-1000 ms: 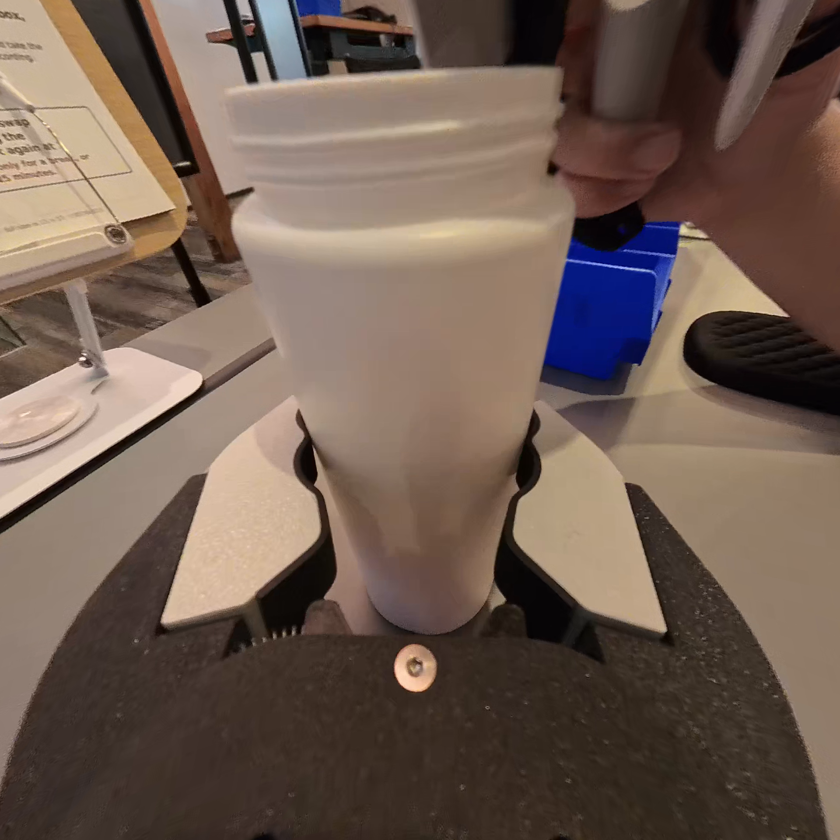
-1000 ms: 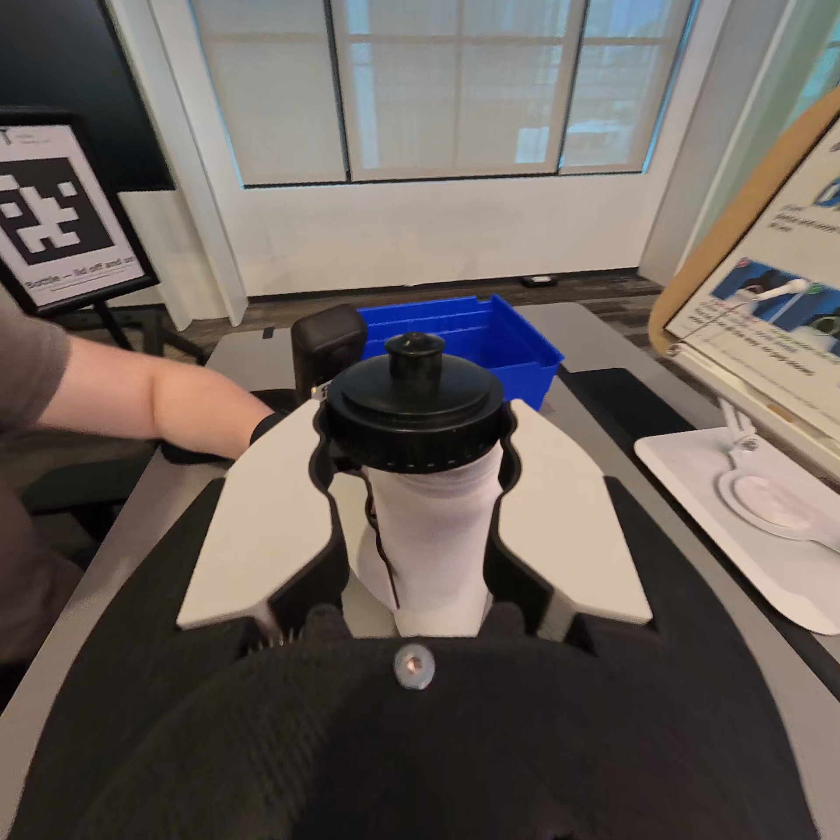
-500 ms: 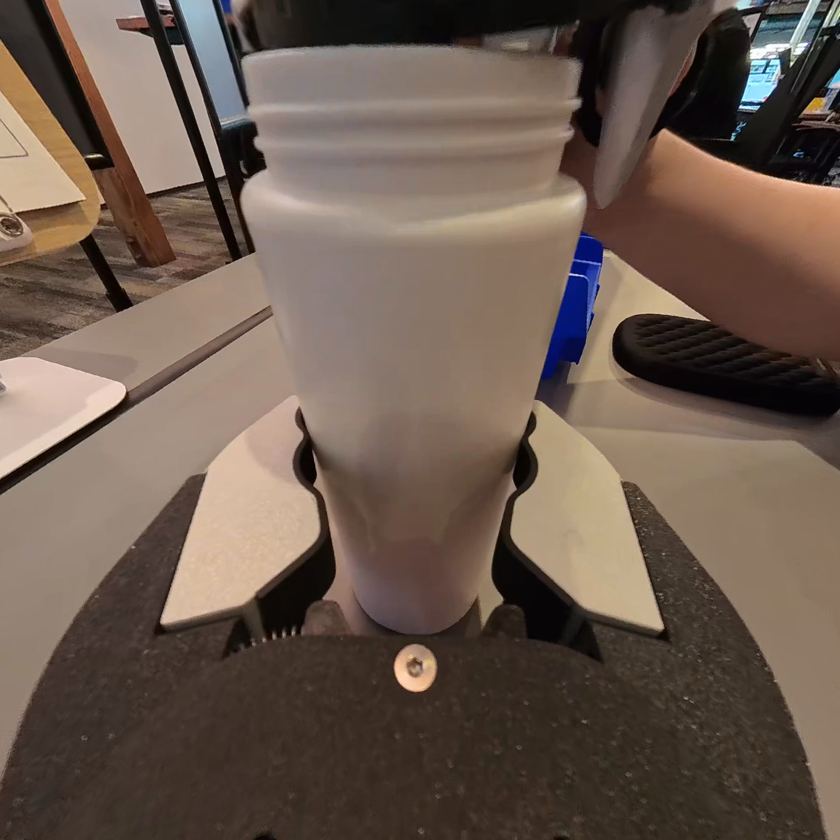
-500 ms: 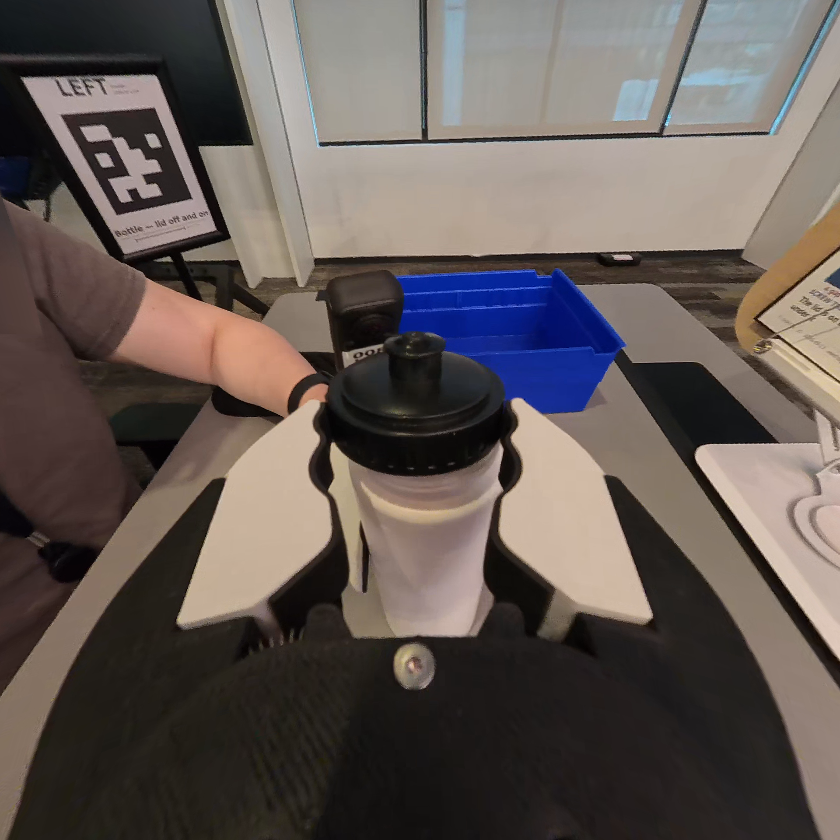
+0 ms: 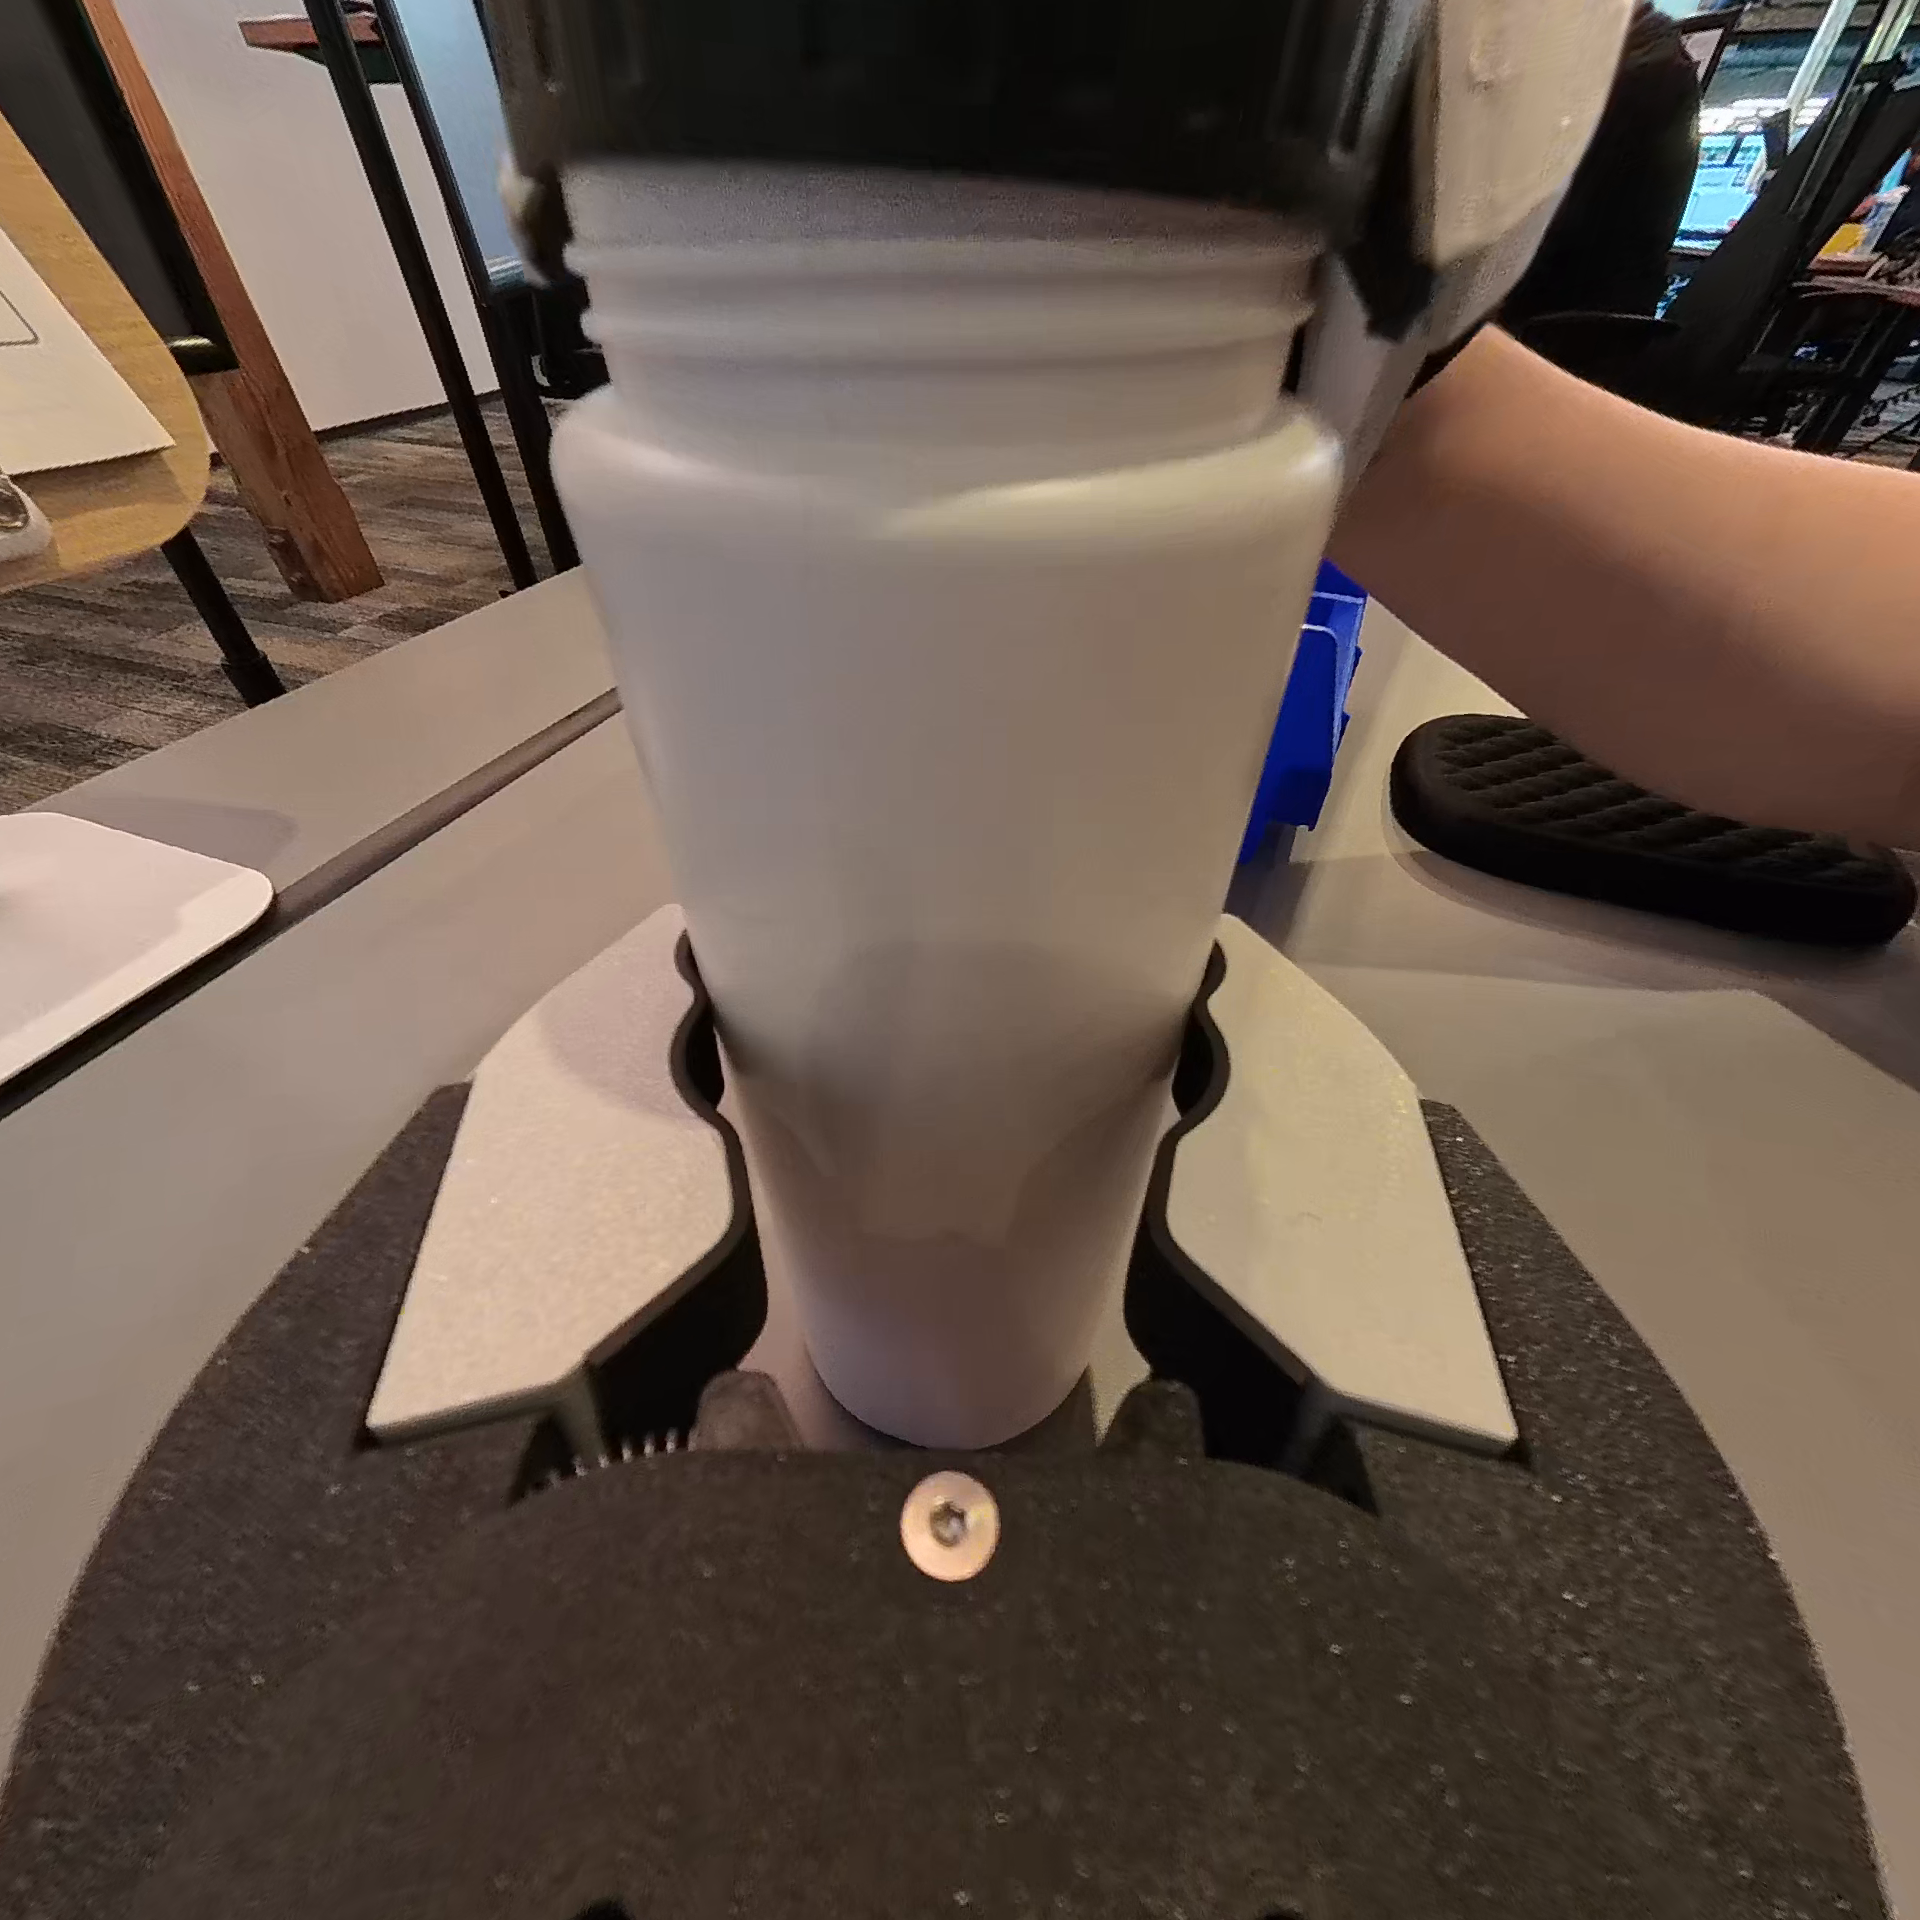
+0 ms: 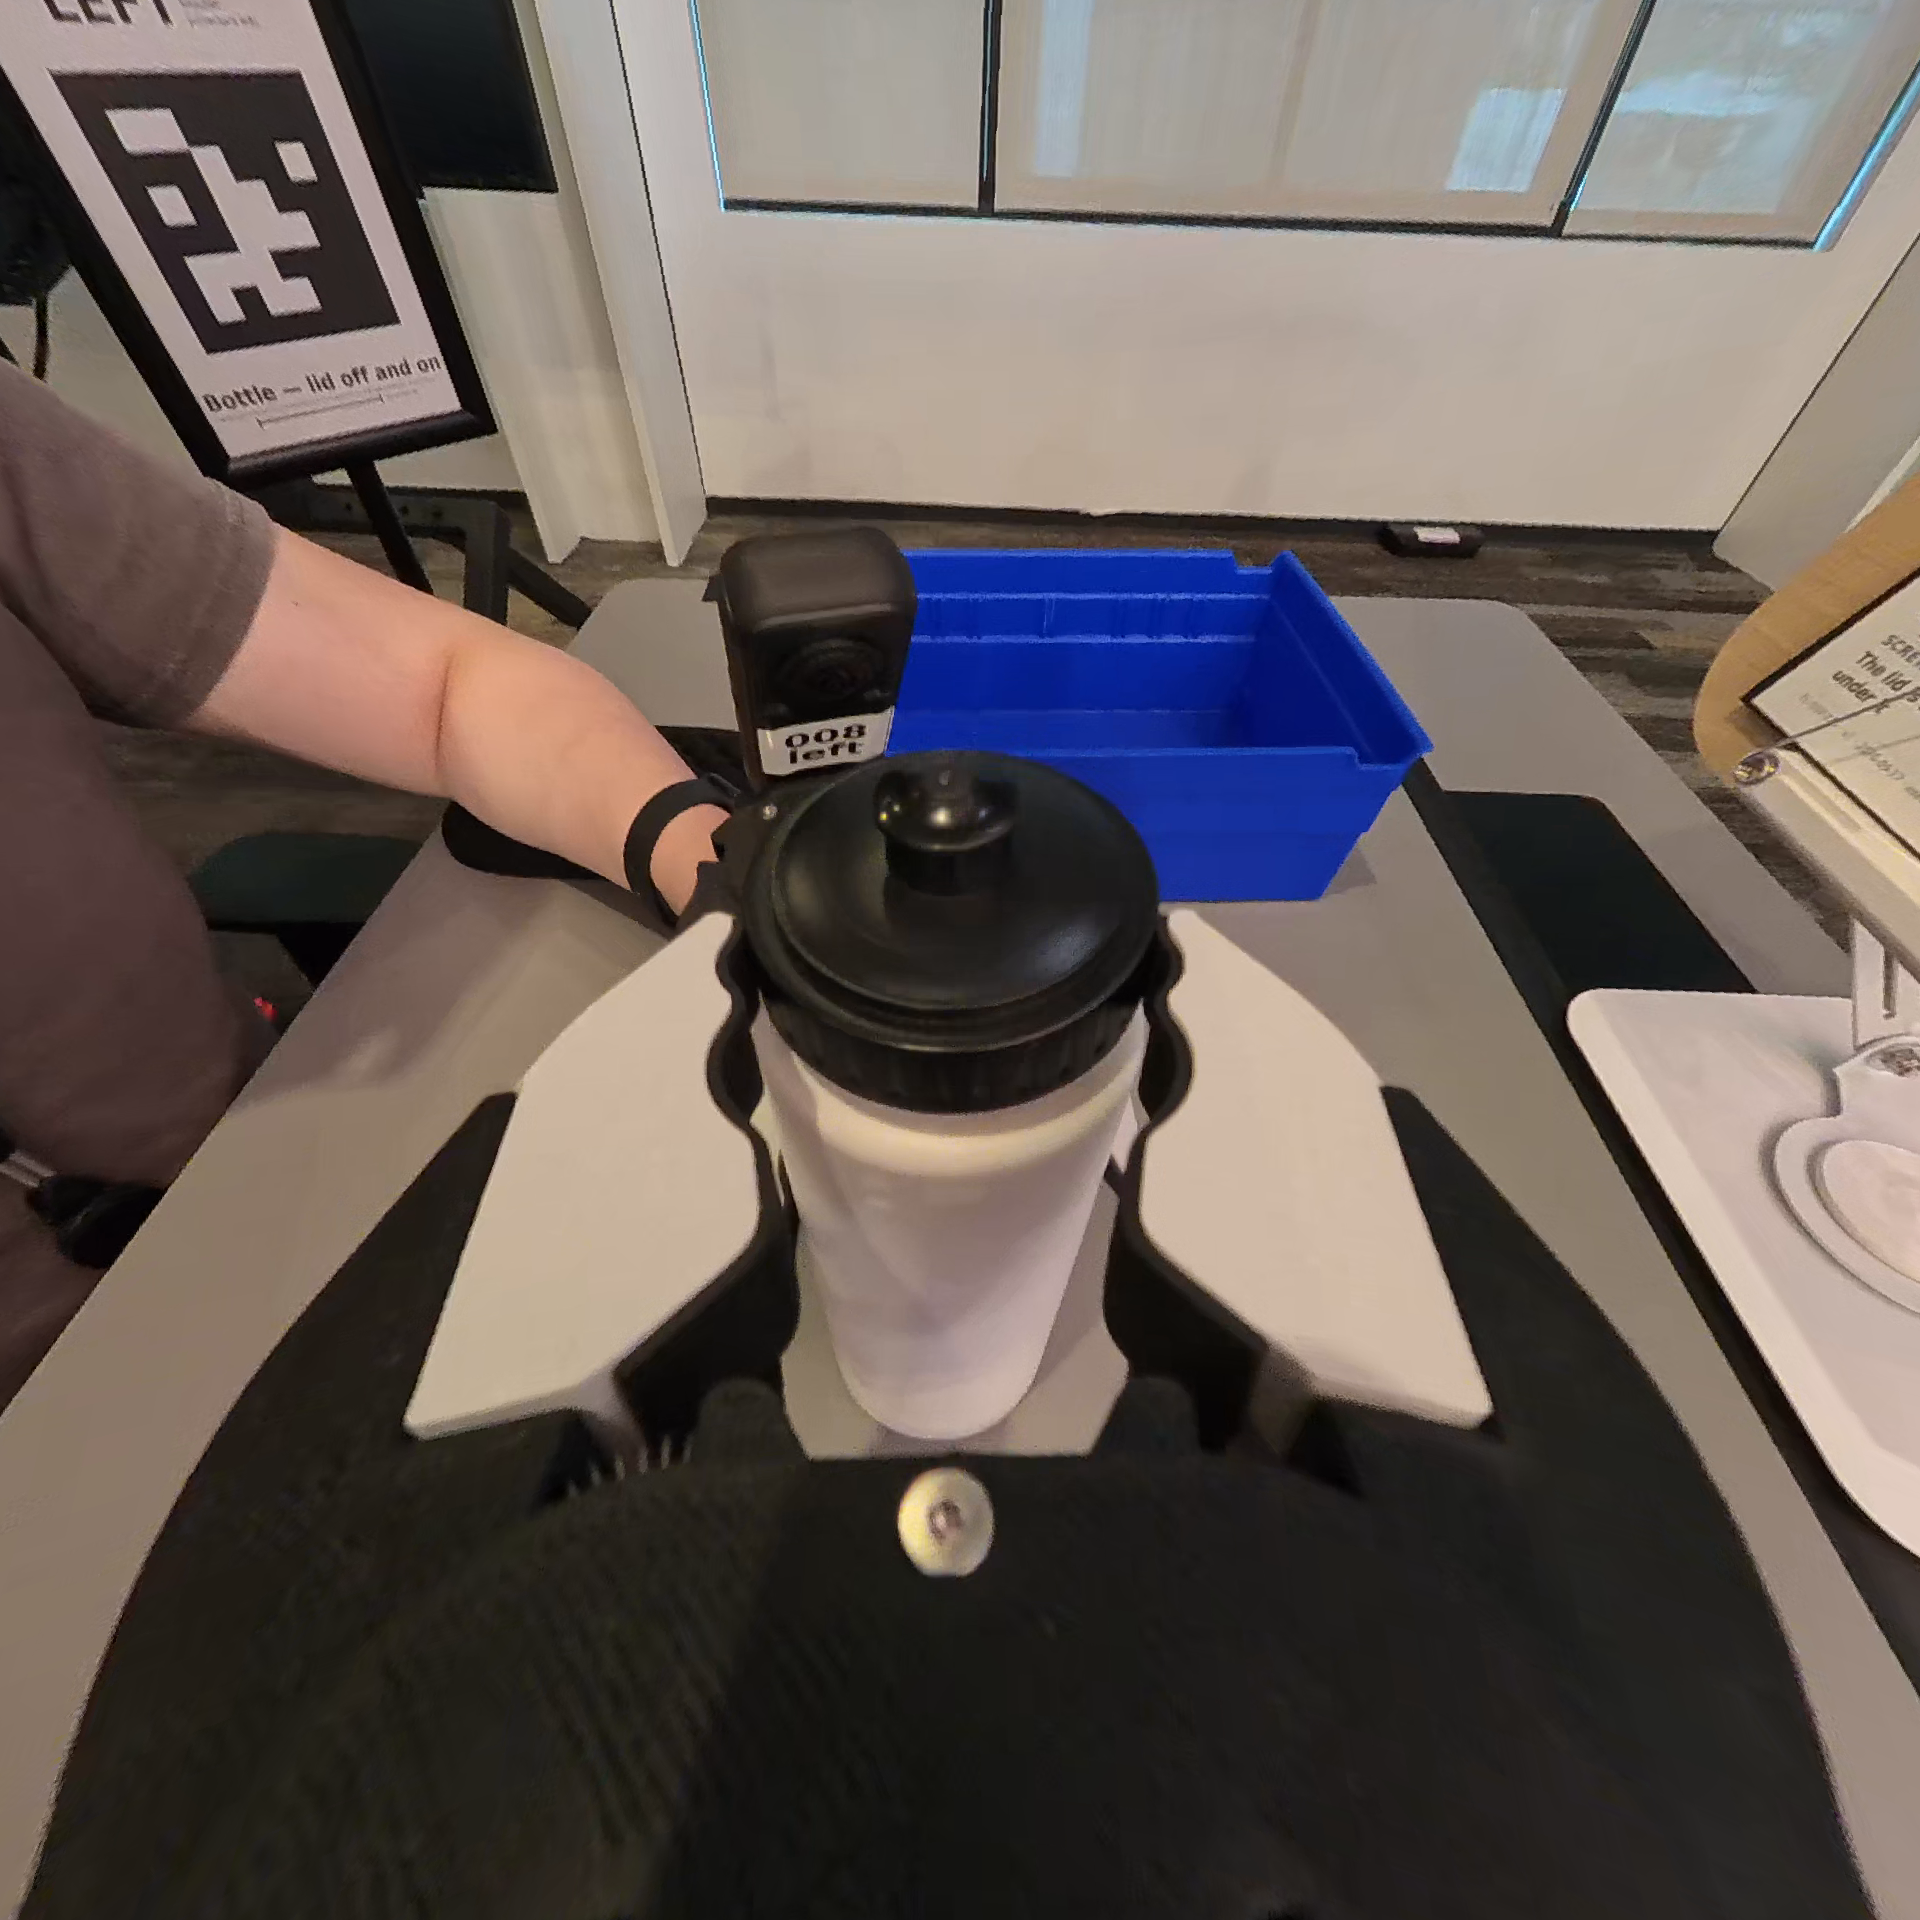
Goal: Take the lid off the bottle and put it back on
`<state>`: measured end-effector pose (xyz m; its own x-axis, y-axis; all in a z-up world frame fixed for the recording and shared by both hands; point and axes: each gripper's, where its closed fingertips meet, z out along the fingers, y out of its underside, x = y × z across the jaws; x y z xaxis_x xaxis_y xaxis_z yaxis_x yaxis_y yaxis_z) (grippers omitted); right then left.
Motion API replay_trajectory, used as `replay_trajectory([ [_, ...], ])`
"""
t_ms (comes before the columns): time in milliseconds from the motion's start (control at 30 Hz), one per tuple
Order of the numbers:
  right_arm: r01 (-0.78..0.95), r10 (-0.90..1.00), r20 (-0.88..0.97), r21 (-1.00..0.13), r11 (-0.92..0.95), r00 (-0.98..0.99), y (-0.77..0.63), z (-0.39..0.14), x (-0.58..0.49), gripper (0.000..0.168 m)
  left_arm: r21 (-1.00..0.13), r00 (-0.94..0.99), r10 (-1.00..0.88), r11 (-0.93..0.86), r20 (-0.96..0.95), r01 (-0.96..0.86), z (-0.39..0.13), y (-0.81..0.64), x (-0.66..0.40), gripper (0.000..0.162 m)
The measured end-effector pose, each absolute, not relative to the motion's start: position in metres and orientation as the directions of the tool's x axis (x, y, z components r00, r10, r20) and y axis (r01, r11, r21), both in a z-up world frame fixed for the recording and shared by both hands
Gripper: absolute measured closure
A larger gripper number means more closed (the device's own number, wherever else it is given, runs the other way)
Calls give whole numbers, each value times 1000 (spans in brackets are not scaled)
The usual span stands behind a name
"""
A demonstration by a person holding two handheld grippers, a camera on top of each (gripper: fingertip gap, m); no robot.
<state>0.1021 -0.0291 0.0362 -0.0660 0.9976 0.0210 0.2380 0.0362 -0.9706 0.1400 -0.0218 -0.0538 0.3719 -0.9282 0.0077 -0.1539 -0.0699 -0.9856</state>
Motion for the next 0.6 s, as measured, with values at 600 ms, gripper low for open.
replay_trajectory([
  [600, 280, 998, -10, -960, 8, -63, -30, 41, 102, 94, -983, 362, -932, -69, 4, -168, -54, -22, 140, 75],
])
